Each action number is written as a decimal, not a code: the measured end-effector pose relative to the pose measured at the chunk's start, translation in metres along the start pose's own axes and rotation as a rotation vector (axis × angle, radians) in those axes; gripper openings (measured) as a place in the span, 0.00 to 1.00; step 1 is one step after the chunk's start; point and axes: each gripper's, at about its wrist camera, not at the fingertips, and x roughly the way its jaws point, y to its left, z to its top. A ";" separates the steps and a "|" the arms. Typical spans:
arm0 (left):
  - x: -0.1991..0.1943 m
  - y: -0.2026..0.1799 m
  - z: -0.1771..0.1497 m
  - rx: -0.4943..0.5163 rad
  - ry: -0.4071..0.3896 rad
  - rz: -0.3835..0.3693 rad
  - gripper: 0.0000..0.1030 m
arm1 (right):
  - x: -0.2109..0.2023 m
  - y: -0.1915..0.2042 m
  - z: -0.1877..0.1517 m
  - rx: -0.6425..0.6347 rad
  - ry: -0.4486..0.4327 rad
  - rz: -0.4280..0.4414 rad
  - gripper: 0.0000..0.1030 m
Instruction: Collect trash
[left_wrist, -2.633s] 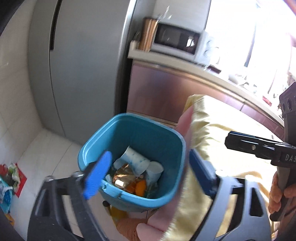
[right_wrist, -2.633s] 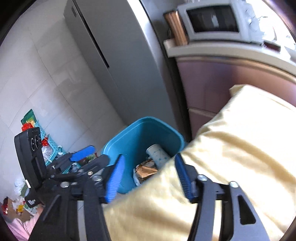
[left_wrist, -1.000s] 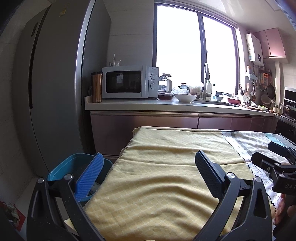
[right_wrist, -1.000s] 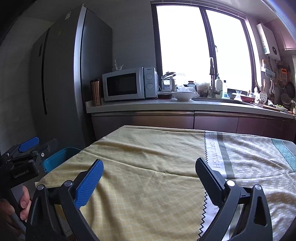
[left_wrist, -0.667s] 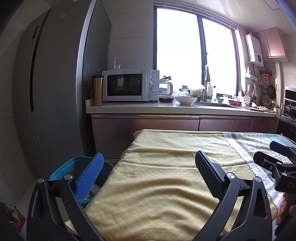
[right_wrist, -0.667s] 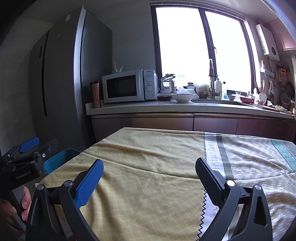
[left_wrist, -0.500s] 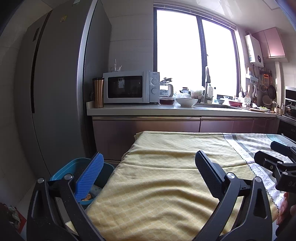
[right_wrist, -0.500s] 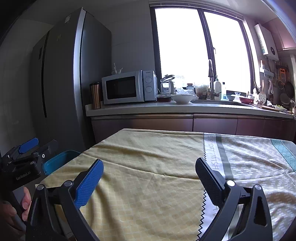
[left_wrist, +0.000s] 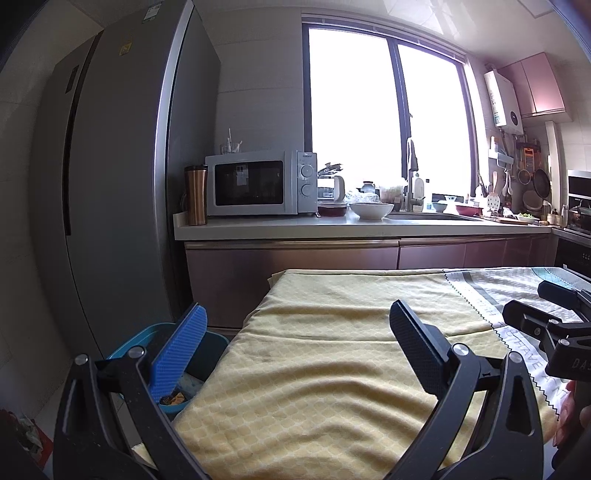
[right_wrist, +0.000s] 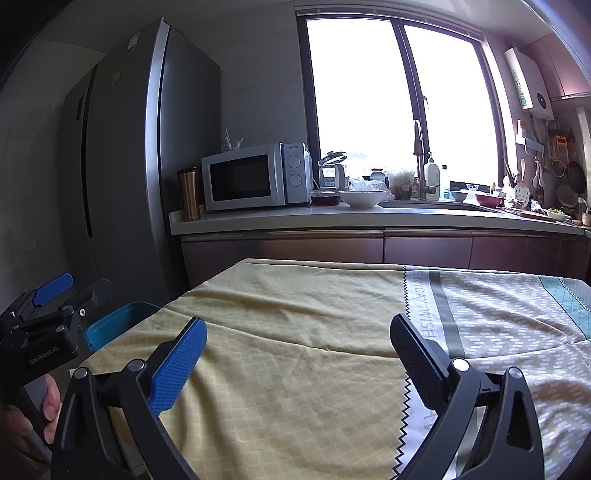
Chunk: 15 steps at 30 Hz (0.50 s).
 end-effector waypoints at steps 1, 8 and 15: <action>0.001 0.001 0.000 -0.001 0.001 -0.001 0.95 | 0.000 0.000 0.000 0.001 0.001 0.000 0.93; 0.001 0.000 -0.001 0.003 -0.002 0.005 0.95 | -0.001 -0.001 -0.001 0.006 -0.001 0.003 0.93; 0.002 0.000 -0.001 0.003 -0.003 0.007 0.95 | 0.000 -0.002 0.000 0.012 0.000 0.004 0.93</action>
